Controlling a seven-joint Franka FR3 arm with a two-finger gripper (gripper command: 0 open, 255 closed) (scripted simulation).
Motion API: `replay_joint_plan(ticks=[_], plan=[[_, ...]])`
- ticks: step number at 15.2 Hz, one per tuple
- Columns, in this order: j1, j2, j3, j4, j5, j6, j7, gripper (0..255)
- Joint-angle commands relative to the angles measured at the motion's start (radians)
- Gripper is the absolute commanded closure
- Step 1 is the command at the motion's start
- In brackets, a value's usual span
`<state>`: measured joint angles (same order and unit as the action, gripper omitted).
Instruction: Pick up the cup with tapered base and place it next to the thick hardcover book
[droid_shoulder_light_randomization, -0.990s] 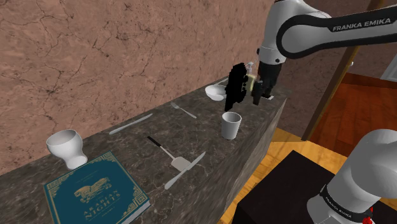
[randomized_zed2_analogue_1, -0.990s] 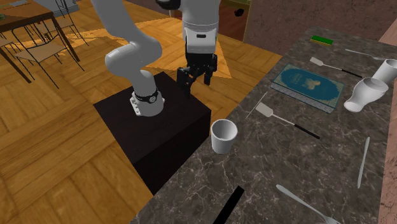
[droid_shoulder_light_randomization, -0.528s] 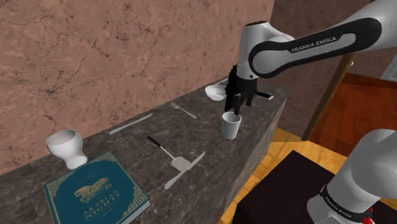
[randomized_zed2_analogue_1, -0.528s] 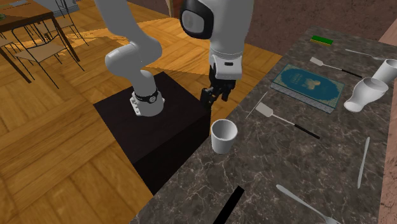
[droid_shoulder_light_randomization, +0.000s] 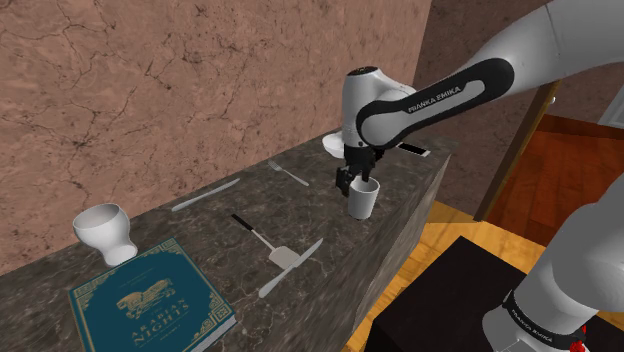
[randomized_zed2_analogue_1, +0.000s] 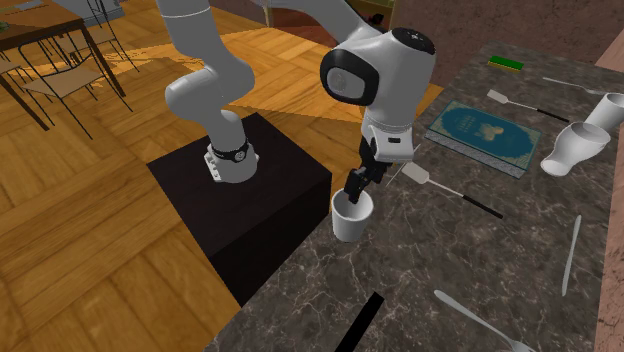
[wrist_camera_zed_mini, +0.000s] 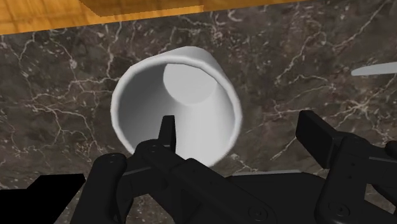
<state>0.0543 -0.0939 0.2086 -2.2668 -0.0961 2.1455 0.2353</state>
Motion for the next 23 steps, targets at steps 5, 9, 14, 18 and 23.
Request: replay_joint_plan(ticks=[5, 9, 14, 18, 23], plan=[[-0.005, 0.050, -0.002, -0.039, -0.020, 0.088, 0.014, 0], [-0.005, 0.054, -0.002, -0.043, -0.022, 0.096, 0.016, 0], [-0.005, 0.054, -0.002, -0.043, -0.022, 0.095, 0.016, 0], [-0.005, 0.054, -0.002, -0.043, -0.022, 0.095, 0.016, 255], [-0.005, 0.054, -0.002, -0.043, -0.022, 0.095, 0.016, 255]])
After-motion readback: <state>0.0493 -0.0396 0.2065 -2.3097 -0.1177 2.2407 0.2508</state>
